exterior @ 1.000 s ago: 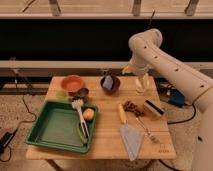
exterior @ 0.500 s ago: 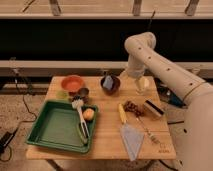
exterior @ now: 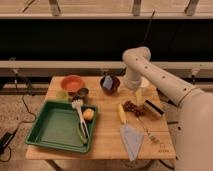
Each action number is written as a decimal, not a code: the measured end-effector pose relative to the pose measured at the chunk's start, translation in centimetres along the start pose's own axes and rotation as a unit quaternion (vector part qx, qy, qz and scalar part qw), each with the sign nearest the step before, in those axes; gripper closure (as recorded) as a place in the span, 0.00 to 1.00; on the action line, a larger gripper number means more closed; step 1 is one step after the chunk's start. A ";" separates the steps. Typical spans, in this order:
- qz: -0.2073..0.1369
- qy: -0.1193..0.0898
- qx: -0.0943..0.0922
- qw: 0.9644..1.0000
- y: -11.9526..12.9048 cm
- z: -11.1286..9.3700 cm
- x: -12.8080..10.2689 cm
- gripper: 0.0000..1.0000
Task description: Place grapes in metal cup
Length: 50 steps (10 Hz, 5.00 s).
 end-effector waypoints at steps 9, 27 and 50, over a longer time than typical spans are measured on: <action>0.069 -0.031 0.035 0.997 0.7 5.7 0.5 0.20; 0.118 -0.020 0.045 0.992 -1.4 6.5 4.6 1.00; -0.210 -0.074 0.156 0.962 -16.7 -13.8 -12.5 1.00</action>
